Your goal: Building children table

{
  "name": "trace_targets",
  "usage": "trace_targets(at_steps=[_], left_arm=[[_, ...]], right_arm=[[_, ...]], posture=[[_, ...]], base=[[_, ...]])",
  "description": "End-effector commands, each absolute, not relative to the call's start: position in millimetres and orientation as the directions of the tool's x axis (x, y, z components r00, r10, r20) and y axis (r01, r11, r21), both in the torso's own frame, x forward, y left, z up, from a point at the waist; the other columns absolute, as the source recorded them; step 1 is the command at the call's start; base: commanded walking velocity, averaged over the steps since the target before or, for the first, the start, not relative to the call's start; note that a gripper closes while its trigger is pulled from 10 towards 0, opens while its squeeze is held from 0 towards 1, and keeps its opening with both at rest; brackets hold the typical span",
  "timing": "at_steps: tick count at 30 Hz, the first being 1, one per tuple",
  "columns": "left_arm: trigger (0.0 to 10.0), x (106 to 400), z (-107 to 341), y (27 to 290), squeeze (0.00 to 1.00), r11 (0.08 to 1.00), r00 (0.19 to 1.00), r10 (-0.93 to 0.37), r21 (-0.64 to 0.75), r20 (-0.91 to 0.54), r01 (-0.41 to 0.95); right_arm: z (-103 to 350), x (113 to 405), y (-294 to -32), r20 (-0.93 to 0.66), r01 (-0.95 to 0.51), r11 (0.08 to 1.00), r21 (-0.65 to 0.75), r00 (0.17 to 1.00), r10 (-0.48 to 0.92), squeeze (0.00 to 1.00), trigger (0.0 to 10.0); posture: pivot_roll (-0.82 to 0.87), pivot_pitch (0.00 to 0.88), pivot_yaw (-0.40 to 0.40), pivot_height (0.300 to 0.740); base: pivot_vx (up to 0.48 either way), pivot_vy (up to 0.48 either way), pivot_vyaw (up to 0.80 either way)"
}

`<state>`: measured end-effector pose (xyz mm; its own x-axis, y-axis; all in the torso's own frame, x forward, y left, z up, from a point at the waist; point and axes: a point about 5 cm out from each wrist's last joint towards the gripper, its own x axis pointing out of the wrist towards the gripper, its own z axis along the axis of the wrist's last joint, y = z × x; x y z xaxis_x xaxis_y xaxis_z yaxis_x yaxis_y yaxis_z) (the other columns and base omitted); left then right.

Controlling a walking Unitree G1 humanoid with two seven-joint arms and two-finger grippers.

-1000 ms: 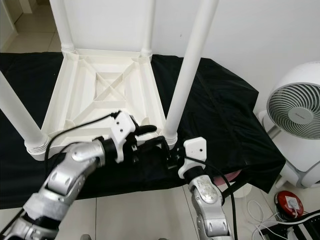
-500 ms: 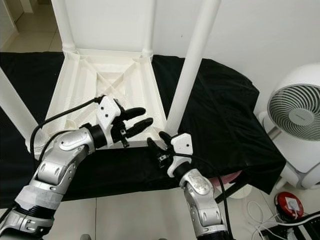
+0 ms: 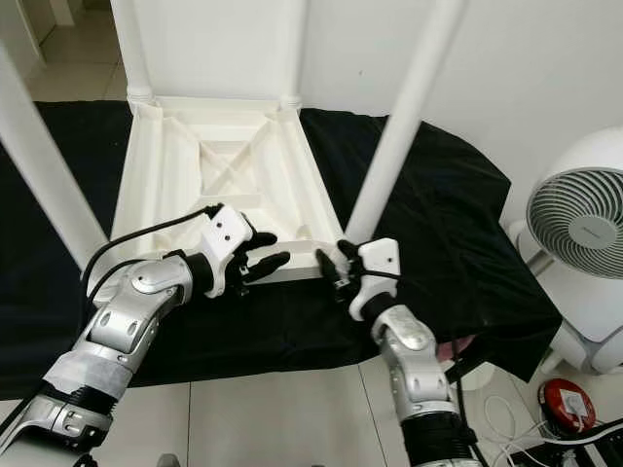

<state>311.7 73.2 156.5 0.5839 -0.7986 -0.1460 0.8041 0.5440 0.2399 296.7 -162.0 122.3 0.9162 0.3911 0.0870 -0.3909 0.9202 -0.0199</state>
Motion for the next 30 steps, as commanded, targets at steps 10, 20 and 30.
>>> trace_targets(at_steps=[10, 20, 30], left_arm=[[10.0, 318.5, 145.1, 74.3, 0.0, 0.681, 0.737, -0.654, 0.29, -0.173, 0.673], [10.0, 306.9, 130.0, 77.3, 0.0, 0.586, 0.67, -0.687, 0.329, -0.283, 0.74], [10.0, 303.5, 116.6, 71.7, 0.0, 0.582, 0.685, -0.634, 0.363, -0.359, 0.728]], right_arm=[[121.4, 297.4, -198.7, 0.089, -0.268, 0.963, -0.037, 0.959, 0.271, 0.0, 10.0], [126.1, 289.9, -169.4, 0.126, -0.362, 0.932, 0.0, 0.925, 0.359, 0.0, 10.0], [137.4, 293.7, -161.7, 0.172, -0.38, 0.925, 0.0, 0.911, 0.374, 0.0, 10.0]], posture=[[-0.06, 0.0, -0.083, 0.74], [-0.06, 0.0, -0.08, 0.74], [-0.06, 0.0, -0.078, 0.74]], base=[[0.0, 0.0, 0.0], [0.0, 0.0, 0.0], [0.0, 0.0, 0.0]])
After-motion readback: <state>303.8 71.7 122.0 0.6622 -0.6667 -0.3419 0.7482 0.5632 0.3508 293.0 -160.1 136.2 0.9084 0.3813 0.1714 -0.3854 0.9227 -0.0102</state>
